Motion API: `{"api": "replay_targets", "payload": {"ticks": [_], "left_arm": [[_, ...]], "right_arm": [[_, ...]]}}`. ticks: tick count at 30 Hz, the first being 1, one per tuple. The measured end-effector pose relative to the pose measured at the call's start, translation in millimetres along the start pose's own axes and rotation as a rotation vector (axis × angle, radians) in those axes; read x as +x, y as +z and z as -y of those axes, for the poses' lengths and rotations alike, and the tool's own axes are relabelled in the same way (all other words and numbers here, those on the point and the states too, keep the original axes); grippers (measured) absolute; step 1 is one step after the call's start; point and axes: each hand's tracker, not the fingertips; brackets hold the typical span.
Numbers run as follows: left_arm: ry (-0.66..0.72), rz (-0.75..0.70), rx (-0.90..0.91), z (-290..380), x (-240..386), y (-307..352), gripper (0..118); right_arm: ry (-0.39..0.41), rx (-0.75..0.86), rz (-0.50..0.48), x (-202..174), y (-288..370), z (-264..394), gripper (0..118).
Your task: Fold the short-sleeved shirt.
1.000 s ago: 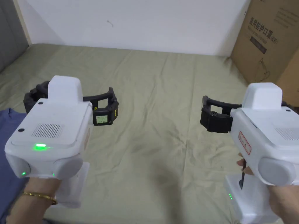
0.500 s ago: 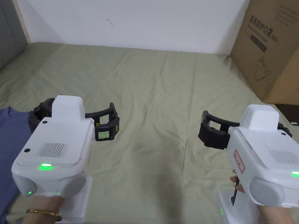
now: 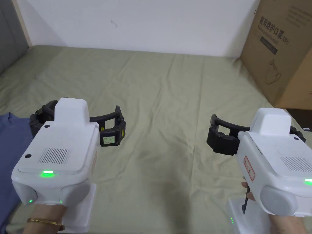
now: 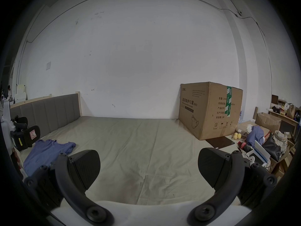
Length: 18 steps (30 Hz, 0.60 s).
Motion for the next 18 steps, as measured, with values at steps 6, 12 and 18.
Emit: {"api": "replay_targets", "payload": {"ticks": [6, 12, 18], "left_arm": [[-0.001, 0.005, 0.005, -3.1, 0.3, 0.1, 118], [0.005, 0.008, -0.002, -7.2, 2.3, 1.8, 107], [-0.005, 0.004, 0.025, -11.6, 3.8, 4.4, 0]], "right_arm": [[-0.008, 0.003, -0.002, 0.2, 0.1, -1.9, 118], [0.001, 0.008, -0.003, -0.2, 1.1, -4.6, 110], [0.019, 0.02, 0.012, -1.5, 2.5, -8.0, 0]]}}
